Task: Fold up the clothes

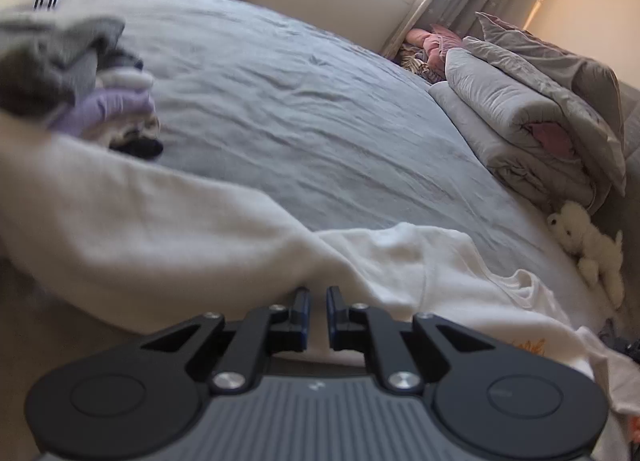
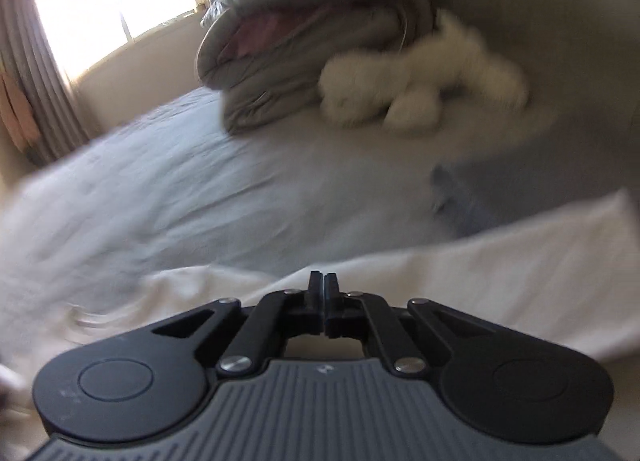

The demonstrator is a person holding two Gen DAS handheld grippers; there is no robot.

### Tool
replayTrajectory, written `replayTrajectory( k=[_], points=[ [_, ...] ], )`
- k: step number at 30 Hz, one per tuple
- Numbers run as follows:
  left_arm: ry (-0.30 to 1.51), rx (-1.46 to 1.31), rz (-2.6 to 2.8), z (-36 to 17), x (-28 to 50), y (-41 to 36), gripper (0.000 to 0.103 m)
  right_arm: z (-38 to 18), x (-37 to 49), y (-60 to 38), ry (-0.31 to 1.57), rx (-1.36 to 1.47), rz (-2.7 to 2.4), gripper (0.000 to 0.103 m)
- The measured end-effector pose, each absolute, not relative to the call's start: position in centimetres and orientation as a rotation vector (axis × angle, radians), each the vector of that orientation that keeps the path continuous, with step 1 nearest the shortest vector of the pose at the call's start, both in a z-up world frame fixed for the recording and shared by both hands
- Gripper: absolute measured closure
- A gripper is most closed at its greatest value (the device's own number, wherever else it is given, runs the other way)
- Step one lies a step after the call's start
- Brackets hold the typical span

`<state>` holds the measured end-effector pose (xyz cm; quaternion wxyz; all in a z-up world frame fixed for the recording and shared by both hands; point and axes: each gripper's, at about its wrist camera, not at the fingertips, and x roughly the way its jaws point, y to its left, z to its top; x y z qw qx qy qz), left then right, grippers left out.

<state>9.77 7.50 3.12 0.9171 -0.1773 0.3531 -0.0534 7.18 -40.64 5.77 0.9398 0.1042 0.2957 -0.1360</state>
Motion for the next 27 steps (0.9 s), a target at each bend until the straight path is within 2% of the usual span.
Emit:
replayTrajectory(
  k=[2, 5, 7, 8, 9, 10, 13, 17, 18, 19, 20, 21, 27],
  points=[
    [0.744, -0.373, -0.114, 3.2, 9.7, 7.7, 0.094, 4.3, 8.0, -40.6, 0.659, 0.153, -0.284, 0.103],
    [0.754, -0.443, -0.168, 3.9, 9.3, 8.2, 0.094, 3.4, 7.6, -42.2, 0.727, 0.339, -0.178, 0.1],
    [0.76, -0.472, -0.224, 4.3, 8.9, 7.8, 0.087, 4.0, 6.9, -42.8, 0.72, 0.435, -0.125, 0.085],
    [0.768, -0.471, -0.24, 4.3, 8.8, 7.4, 0.079, 4.4, 6.6, -43.0, 0.718, 0.479, -0.094, 0.069],
    [0.778, -0.467, -0.252, 4.3, 8.6, 6.9, 0.073, 4.6, 6.2, -43.0, 0.724, 0.513, -0.062, 0.059],
    [0.79, -0.458, -0.257, 4.1, 8.6, 6.5, 0.071, 4.8, 6.0, -42.8, 0.743, 0.537, -0.041, 0.05],
    [0.822, -0.433, -0.221, 3.0, 9.0, 6.0, 0.068, 4.0, 6.3, -41.9, 0.813, 0.557, -0.014, 0.05],
    [0.783, -0.417, -0.179, 2.4, 9.3, 6.3, 0.068, 2.2, 8.0, -41.4, 0.775, 0.55, -0.049, 0.05],
    [0.772, -0.401, -0.169, 2.4, 9.4, 6.3, 0.07, 1.8, 8.2, -41.3, 0.764, 0.567, -0.047, 0.048],
    [0.756, -0.364, -0.148, 2.4, 9.4, 6.1, 0.075, 1.6, 8.4, -41.0, 0.753, 0.566, -0.048, 0.051],
    [0.745, -0.322, -0.119, 2.3, 9.6, 6.1, 0.098, 1.7, 8.5, -40.5, 0.748, 0.526, -0.057, 0.075],
    [0.736, -0.282, -0.09, 2.2, 9.8, 6.2, 0.103, 1.9, 8.6, -39.9, 0.752, 0.473, -0.067, 0.094],
    [0.696, -0.339, -0.034, 3.1, 10.2, 9.3, 0.103, 6.8, 6.4, -40.7, 0.592, 0.411, -0.116, 0.097]
  ],
)
